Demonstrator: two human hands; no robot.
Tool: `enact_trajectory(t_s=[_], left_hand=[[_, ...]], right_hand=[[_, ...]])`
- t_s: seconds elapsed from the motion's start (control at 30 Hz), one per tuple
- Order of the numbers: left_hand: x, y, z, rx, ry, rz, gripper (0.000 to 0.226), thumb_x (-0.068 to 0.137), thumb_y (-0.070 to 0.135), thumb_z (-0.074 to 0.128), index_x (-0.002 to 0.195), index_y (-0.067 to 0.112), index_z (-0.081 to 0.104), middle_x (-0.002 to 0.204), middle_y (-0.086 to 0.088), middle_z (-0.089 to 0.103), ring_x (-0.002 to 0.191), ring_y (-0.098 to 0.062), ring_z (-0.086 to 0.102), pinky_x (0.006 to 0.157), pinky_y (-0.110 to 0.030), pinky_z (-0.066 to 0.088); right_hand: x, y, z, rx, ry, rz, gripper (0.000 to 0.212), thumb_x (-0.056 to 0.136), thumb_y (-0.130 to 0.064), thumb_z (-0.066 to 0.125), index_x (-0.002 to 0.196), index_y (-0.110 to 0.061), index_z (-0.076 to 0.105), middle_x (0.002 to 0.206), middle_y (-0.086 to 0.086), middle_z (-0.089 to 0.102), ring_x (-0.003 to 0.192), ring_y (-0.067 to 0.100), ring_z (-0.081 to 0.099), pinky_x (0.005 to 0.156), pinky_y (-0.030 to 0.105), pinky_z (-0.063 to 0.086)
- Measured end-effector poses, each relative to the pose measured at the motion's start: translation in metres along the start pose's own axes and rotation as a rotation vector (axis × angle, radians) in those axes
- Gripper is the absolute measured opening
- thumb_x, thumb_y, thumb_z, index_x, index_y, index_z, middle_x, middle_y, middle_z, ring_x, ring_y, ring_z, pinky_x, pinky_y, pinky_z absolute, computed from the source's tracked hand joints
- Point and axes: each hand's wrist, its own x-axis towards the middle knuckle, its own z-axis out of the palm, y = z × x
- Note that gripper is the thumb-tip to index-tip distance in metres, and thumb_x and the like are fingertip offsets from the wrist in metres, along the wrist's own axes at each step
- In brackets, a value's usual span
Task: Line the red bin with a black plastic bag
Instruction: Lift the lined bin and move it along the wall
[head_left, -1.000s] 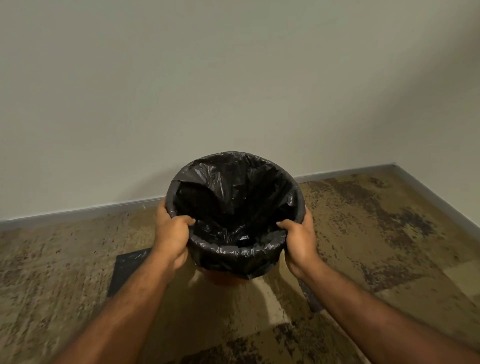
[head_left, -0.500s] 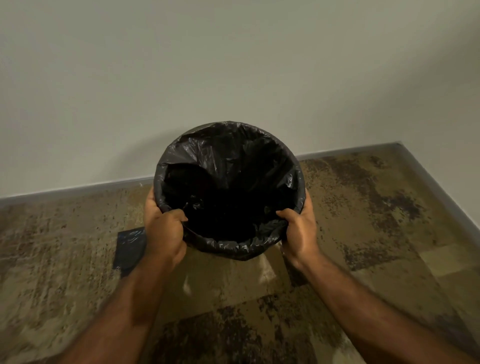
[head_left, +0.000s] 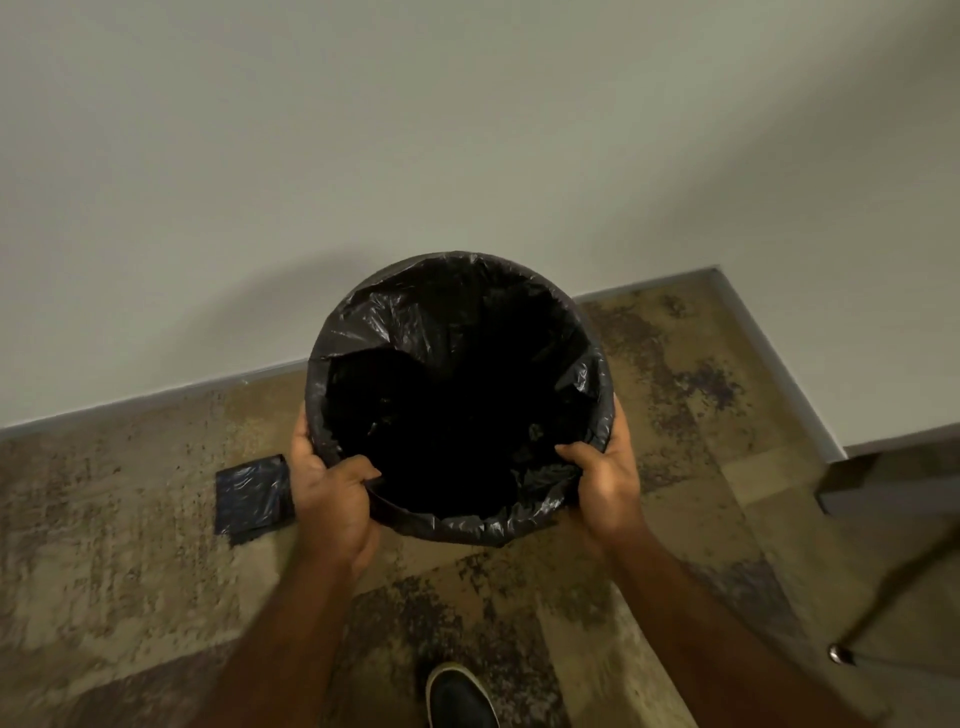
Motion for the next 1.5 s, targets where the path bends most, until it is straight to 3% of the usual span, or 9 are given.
enact_trajectory(t_s=[0.13,0.27,0.37,0.63,0.97,1.17,1.27,1.33,1.5], left_hand=[[-0.025,-0.008,0.03,0.032,-0.023,-0.044,0.076,0.07,-0.026,0.044,0.136,0.011,0.048,0.117,-0.009,0.064,0.116,-0.036,0.06,0.087,-0.047,0.054],[-0.038,-0.036,0.062,0.189,-0.069,-0.049,0.067,0.073,-0.017,0.051,0.131,0.018,0.048,0.121,-0.011,0.061,0.114,-0.035,0.059,0.088,-0.048,0.054],[-0.049,-0.066,0.096,0.342,-0.131,-0.033,0.057,0.085,-0.01,0.055,0.136,0.012,0.04,0.124,-0.012,0.057,0.115,-0.032,0.058,0.083,-0.041,0.054],[-0.029,-0.163,0.178,0.347,-0.28,-0.13,0.062,0.095,0.018,0.061,0.15,0.022,0.033,0.143,-0.003,0.053,0.127,-0.026,0.056,0.105,-0.053,0.047],[0.027,-0.244,0.318,0.329,-0.337,-0.142,0.063,0.097,0.006,0.057,0.151,0.02,0.028,0.145,-0.003,0.047,0.129,-0.024,0.053,0.107,-0.046,0.046],[0.052,-0.267,0.396,0.372,-0.412,-0.136,0.065,0.098,0.0,0.051,0.152,0.012,0.018,0.141,-0.005,0.043,0.119,-0.02,0.05,0.107,-0.038,0.043],[0.063,-0.278,0.417,0.402,-0.405,-0.145,0.065,0.097,-0.001,0.052,0.152,0.011,0.018,0.149,-0.01,0.041,0.12,-0.019,0.049,0.103,-0.033,0.043],[0.066,-0.287,0.423,0.407,-0.402,-0.162,0.066,0.097,0.0,0.053,0.151,0.013,0.019,0.145,-0.008,0.044,0.122,-0.02,0.05,0.106,-0.038,0.044],[0.064,-0.298,0.421,0.438,-0.393,-0.171,0.065,0.097,0.0,0.053,0.15,0.014,0.017,0.134,-0.001,0.045,0.123,-0.022,0.051,0.108,-0.047,0.045]], right_hand=[[-0.011,-0.028,-0.033,0.036,0.067,0.016,0.079,0.085,0.021,0.045,0.148,-0.026,0.039,0.139,0.007,0.058,0.126,0.028,0.057,0.102,0.053,0.049],[-0.003,-0.045,-0.08,0.064,0.122,0.038,0.084,0.08,0.028,0.045,0.148,-0.02,0.039,0.144,0.01,0.054,0.129,0.031,0.054,0.106,0.06,0.043],[0.013,-0.054,-0.122,0.085,0.179,0.073,0.084,0.078,0.028,0.044,0.15,-0.016,0.037,0.146,0.013,0.051,0.128,0.031,0.054,0.101,0.055,0.048],[0.097,-0.056,-0.23,-0.024,0.227,0.167,0.074,0.083,0.02,0.047,0.132,-0.036,0.045,0.122,-0.004,0.061,0.11,0.024,0.061,0.088,0.05,0.054],[0.259,-0.077,-0.337,-0.136,0.19,0.201,0.075,0.081,0.016,0.047,0.143,-0.025,0.043,0.128,0.004,0.061,0.114,0.03,0.061,0.076,0.041,0.057],[0.324,-0.099,-0.379,-0.298,0.202,0.163,0.077,0.083,0.017,0.046,0.149,-0.022,0.038,0.141,0.007,0.055,0.125,0.031,0.054,0.101,0.051,0.05],[0.341,-0.103,-0.389,-0.356,0.211,0.169,0.074,0.083,0.019,0.043,0.147,-0.02,0.041,0.132,0.003,0.058,0.123,0.028,0.053,0.101,0.047,0.049],[0.347,-0.101,-0.394,-0.392,0.214,0.157,0.075,0.081,0.02,0.042,0.145,-0.019,0.043,0.123,-0.001,0.06,0.12,0.026,0.054,0.098,0.046,0.05],[0.351,-0.091,-0.406,-0.477,0.235,0.172,0.071,0.087,0.012,0.051,0.149,-0.02,0.035,0.145,0.006,0.049,0.13,0.027,0.049,0.106,0.047,0.045]])
